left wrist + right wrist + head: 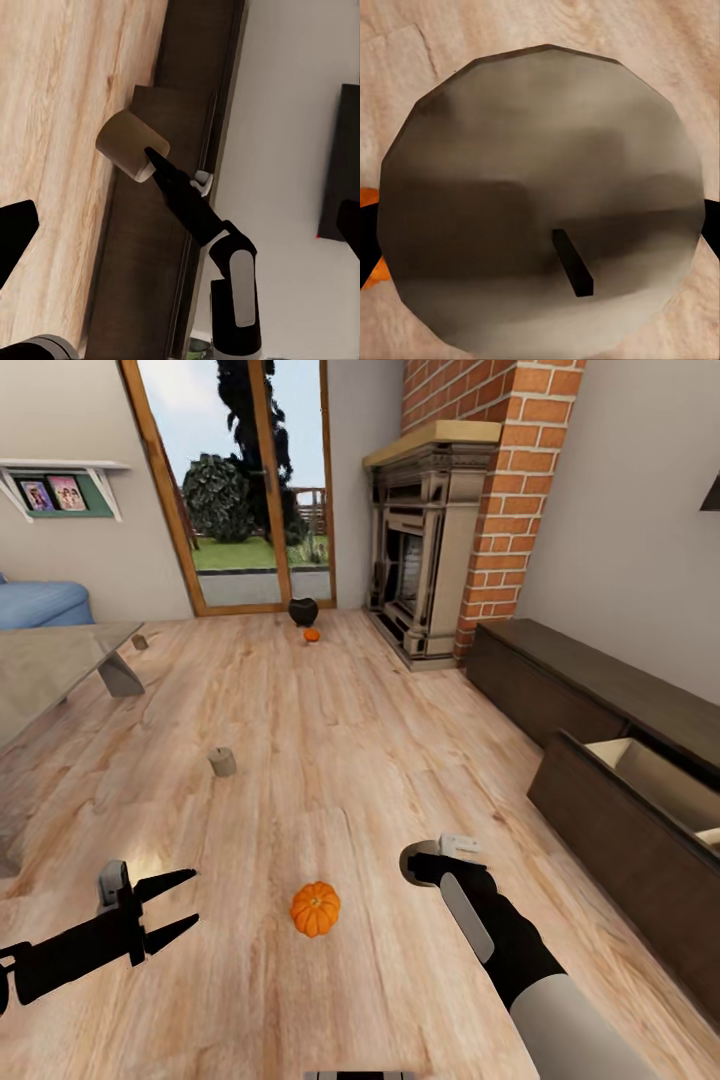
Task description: Place each of the two pumpkins and all three candles from the living room inside a cabinet in the living room (use any cabinet), then make sure every cabinet is closed, and position the cauldron so it is next to a table in the living room.
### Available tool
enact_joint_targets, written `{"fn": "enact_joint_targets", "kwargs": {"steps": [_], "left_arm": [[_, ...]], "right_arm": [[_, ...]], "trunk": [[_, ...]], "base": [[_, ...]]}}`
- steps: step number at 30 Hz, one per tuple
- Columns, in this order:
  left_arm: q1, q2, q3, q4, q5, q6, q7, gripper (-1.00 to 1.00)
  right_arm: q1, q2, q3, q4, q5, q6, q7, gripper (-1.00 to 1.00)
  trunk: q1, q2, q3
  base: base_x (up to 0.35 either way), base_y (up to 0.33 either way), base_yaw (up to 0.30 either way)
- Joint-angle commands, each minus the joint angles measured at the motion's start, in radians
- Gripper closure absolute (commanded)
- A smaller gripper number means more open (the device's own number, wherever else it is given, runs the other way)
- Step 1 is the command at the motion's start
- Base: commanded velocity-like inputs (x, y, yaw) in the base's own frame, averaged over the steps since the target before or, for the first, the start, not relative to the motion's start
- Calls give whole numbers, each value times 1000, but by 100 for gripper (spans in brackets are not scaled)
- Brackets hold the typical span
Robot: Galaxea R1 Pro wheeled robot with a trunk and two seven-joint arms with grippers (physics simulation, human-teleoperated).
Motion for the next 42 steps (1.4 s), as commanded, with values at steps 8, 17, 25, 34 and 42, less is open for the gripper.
{"fn": "enact_joint_targets", "kwargs": {"steps": [8, 17, 25, 34, 42], "left_arm": [[-1, -4, 143, 41, -204, 0, 13, -100], [-1, -6, 190, 46, -200, 2, 2, -100], [-1, -4, 190, 45, -165, 1, 6, -100], [-1, -4, 190, 45, -166, 0, 10, -100], [-1, -2, 190, 45, -167, 0, 10, -100]], "right_arm": [[-1, -1, 2, -1, -12, 1, -12, 100], [-1, -1, 2, -1, -11, -3, -13, 100], [-1, 0, 2, 0, -10, -4, -12, 100], [-1, 0, 4, -1, -10, -4, -12, 100], [-1, 1, 4, 0, -13, -1, -13, 100]], "trunk": [[0, 0, -1], [-1, 0, 11], [-5, 2, 42], [-9, 4, 76], [-13, 6, 107]], "base": [[79, 233, -2], [6, 17, 0], [0, 0, 0], [0, 0, 0], [0, 0, 0]]}}
